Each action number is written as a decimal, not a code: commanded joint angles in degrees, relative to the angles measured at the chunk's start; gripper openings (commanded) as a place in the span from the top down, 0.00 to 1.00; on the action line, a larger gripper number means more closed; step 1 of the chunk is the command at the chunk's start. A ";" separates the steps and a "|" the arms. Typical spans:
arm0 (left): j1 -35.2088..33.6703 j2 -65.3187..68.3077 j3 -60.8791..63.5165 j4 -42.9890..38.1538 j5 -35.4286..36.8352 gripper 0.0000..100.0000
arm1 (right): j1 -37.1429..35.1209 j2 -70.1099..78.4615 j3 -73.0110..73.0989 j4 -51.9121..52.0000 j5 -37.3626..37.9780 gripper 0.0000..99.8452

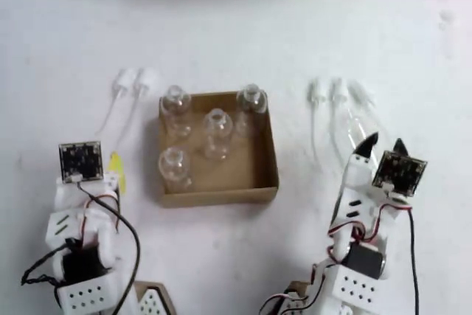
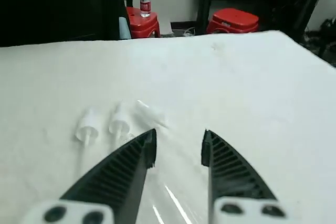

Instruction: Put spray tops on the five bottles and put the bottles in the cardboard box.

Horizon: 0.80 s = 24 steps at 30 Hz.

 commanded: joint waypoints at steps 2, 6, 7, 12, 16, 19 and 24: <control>0.84 -0.48 0.09 0.26 -0.62 0.82 | -6.81 -4.88 -0.97 2.59 11.16 0.88; 0.84 -0.48 0.09 0.35 -0.62 0.82 | -9.71 -3.38 -9.76 13.05 11.60 0.88; 0.84 -0.48 0.09 0.35 -0.62 0.82 | -9.71 -2.24 -12.48 14.81 11.52 0.88; 0.84 -0.48 0.09 0.44 -0.62 0.82 | -9.80 12.09 -25.93 17.19 11.78 0.88; 0.75 -0.48 0.09 0.44 -0.62 0.82 | -9.63 32.84 -38.86 17.89 11.78 0.88; 0.66 -0.48 0.09 0.44 -0.62 0.82 | -9.89 49.63 -51.43 23.52 14.86 0.88; 0.57 -0.48 0.09 0.44 -0.62 0.82 | -9.89 71.96 -76.92 41.98 17.05 0.88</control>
